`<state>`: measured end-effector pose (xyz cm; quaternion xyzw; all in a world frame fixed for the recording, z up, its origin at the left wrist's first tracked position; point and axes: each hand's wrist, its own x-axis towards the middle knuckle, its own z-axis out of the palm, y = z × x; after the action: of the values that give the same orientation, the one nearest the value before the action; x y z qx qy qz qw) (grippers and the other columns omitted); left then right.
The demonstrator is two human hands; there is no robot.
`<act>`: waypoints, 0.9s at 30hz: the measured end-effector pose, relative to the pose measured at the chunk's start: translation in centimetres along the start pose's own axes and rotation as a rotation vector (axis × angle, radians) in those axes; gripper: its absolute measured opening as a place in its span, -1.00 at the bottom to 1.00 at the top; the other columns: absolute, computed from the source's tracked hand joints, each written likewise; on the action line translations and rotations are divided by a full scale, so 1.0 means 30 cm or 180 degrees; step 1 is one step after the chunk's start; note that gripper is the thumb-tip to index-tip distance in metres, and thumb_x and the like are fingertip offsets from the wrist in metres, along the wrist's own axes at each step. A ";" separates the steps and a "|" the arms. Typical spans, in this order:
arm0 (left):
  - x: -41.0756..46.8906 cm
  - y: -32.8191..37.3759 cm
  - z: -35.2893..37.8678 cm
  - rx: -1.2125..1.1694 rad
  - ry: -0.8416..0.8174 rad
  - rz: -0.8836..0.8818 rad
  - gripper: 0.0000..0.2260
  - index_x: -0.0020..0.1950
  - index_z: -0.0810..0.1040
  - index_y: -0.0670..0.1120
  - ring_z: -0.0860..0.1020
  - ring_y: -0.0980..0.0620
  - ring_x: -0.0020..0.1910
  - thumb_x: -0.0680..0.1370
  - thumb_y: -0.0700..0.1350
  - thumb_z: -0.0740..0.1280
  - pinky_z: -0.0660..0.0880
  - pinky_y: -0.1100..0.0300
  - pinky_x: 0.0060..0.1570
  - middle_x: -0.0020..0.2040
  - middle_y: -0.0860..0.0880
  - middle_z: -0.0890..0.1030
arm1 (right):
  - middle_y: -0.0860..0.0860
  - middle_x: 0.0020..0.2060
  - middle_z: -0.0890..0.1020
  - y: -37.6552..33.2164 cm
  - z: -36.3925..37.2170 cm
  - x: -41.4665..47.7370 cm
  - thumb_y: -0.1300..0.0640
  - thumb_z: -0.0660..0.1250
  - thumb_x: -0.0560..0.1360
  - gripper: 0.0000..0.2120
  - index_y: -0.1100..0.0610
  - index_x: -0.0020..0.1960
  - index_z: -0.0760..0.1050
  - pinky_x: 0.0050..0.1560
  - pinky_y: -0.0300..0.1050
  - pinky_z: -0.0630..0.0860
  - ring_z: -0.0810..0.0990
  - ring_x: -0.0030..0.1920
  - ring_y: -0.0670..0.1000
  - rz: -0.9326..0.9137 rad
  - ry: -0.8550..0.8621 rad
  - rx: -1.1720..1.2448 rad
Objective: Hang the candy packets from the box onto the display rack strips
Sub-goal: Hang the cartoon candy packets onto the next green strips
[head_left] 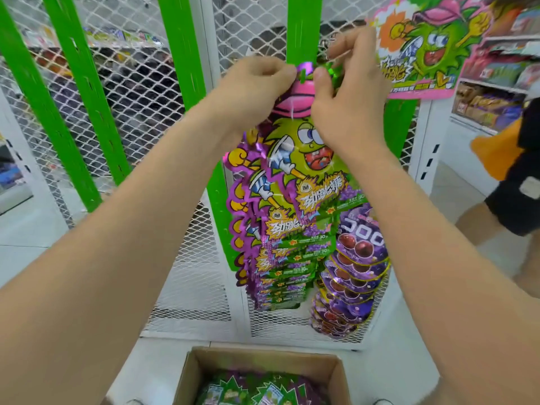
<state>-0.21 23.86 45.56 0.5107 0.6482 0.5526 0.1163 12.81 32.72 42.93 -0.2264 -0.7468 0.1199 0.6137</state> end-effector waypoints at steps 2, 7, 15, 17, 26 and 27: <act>-0.025 -0.025 0.012 0.0573 0.0442 0.0479 -0.91 0.07 0.64 0.01 0.62 0.07 -0.15 0.65 0.00 0.38 0.58 0.06 -0.07 -0.04 -0.04 0.74 | -0.07 0.01 0.60 0.022 0.001 -0.027 0.13 0.34 0.56 -0.74 0.13 0.21 0.42 0.18 0.19 0.50 0.60 -0.01 -0.03 -0.0038 -0.0137 0.0085; -0.165 -0.114 0.060 0.2194 0.1307 0.1470 -0.54 0.45 0.49 -0.02 0.51 -0.09 0.31 0.55 -0.08 0.46 0.42 0.03 0.25 0.32 -0.04 0.56 | 0.07 0.12 0.59 0.037 -0.034 -0.150 0.22 0.38 0.50 -0.72 0.18 0.21 0.53 0.26 0.10 0.45 0.52 0.17 0.10 -0.0492 0.0192 -0.0603; -0.672 -0.679 0.217 0.2385 -0.1109 0.0599 -0.83 0.04 0.62 -0.01 0.63 -0.18 -0.02 0.48 -0.21 0.46 0.56 -0.05 -0.09 -0.03 -0.06 0.63 | -0.05 -0.27 0.67 0.144 -0.099 -0.815 0.02 0.22 0.38 -0.78 0.01 -0.11 0.62 -0.08 0.05 0.64 0.66 -0.20 0.07 0.0344 -0.3377 -0.0583; -0.800 -0.840 0.276 0.2510 -0.2256 -0.0103 -0.84 0.07 0.63 0.01 0.66 -0.09 0.01 0.52 -0.11 0.49 0.55 0.09 -0.07 0.00 -0.02 0.68 | 0.00 -0.19 0.69 0.204 -0.095 -0.931 -0.03 0.19 0.40 -0.76 -0.01 -0.09 0.59 -0.04 0.09 0.65 0.69 -0.09 0.13 0.0252 -0.4386 -0.1093; -1.249 -1.252 0.562 0.2609 -0.3720 -0.1921 -0.23 0.35 0.52 -0.16 0.53 -0.21 0.30 0.47 0.47 0.33 0.53 -0.13 0.29 0.37 -0.16 0.52 | 0.01 -0.25 0.37 0.297 -0.081 -1.142 0.11 0.28 0.60 -0.84 0.10 -0.13 0.37 -0.10 0.03 0.61 0.60 -0.09 0.21 -0.0200 -0.5678 -0.1641; -1.279 -1.265 0.583 0.2632 -0.3690 -0.1958 -0.09 0.50 0.41 -0.16 0.46 -0.24 0.40 0.43 0.51 0.34 0.49 -0.17 0.35 0.46 -0.19 0.43 | 0.01 -0.28 0.36 0.311 -0.077 -1.158 0.13 0.29 0.59 -0.77 0.11 -0.19 0.31 -0.14 0.02 0.60 0.57 -0.15 0.20 -0.0227 -0.5744 -0.1657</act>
<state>9.36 9.00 -8.34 0.5173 0.7501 -0.1469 0.3850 21.84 23.76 9.22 -0.1550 -0.9501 0.0605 -0.2638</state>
